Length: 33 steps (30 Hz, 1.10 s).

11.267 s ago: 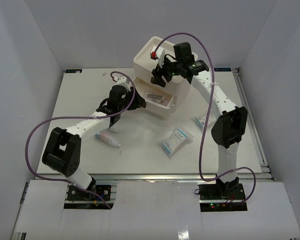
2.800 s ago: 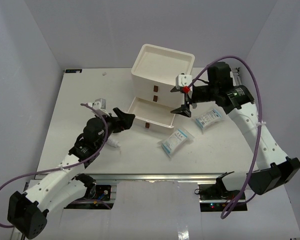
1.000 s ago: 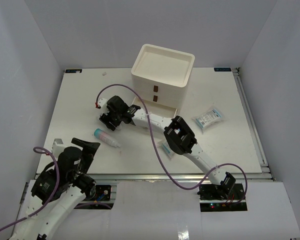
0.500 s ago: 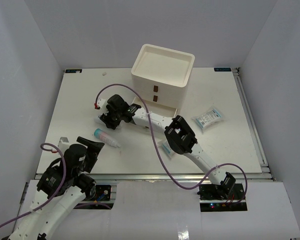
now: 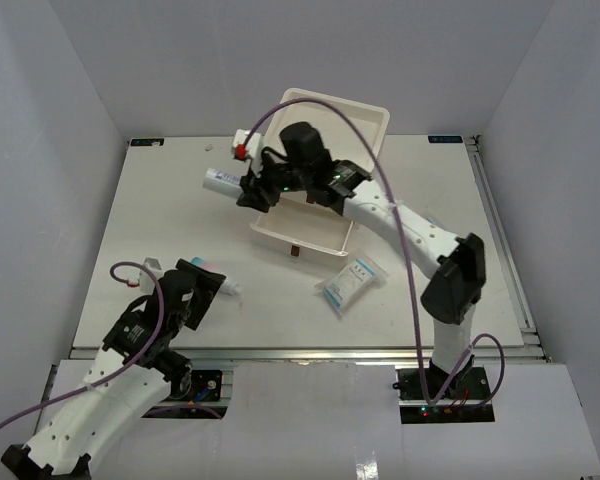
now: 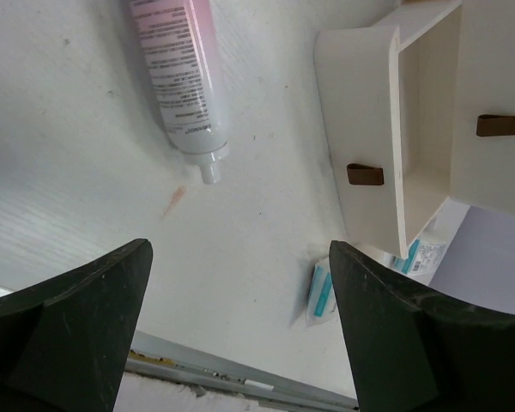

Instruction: Organize the makeup

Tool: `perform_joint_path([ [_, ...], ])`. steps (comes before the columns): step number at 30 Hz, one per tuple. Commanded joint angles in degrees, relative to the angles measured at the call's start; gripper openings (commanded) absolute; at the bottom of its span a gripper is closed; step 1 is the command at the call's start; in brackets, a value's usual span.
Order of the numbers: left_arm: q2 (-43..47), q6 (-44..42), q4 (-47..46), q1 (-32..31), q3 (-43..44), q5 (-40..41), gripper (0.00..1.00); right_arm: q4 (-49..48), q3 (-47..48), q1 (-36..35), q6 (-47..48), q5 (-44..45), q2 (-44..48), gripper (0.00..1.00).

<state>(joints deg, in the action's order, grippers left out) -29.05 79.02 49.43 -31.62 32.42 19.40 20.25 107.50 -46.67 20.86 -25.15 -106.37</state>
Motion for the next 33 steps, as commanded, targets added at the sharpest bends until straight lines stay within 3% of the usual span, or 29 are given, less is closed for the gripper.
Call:
perform_joint_path([
  [1, -9.1, -6.25, -10.97, 0.27, 1.7, -1.17, 0.95, 6.82, -12.14, 7.95, 11.93, -1.96, 6.5, 0.08],
  [8, -19.29, -10.84, -14.05, 1.25, 5.74, -2.03, 0.97, 6.68, -23.02, 10.81, 17.95, 4.91, 10.98, 0.09],
  [14, -22.16, -12.11, -14.88, 6.4, 5.81, -7.62, 0.98, 4.9, -23.49, 10.9, 17.73, 10.49, 7.02, 0.13],
  [18, -23.11, -12.28, -14.68, 9.11, 5.31, -10.0, 0.98, 4.89, -22.29, 10.81, 17.7, 11.1, 4.69, 0.21],
  [19, -23.26, -12.11, -14.51, 9.57, 5.22, -10.36, 0.98, 4.89, -21.84, 10.81, 17.54, 11.25, 4.05, 0.28],
  [20, -23.62, -11.69, -14.07, 10.26, 5.03, -11.04, 0.98, 4.89, -21.01, 10.81, 16.93, 11.53, 2.49, 0.48],
  [23, -25.54, -10.98, -11.97, 10.7, 5.72, -11.22, 0.98, 5.08, -19.87, 10.81, 16.4, 11.6, 1.52, 0.61],
  [28, -28.21, -9.2, -10.03, 11.14, 7.76, -10.78, 0.98, 7.69, -17.8, 10.73, 16.15, 8.31, 3.45, 0.71],
  [33, -32.49, -6.26, -7.45, 11.52, 10.28, -10.28, 0.98, 14.99, -12.68, 10.81, 18.99, 1.87, 6.1, 0.75],
])
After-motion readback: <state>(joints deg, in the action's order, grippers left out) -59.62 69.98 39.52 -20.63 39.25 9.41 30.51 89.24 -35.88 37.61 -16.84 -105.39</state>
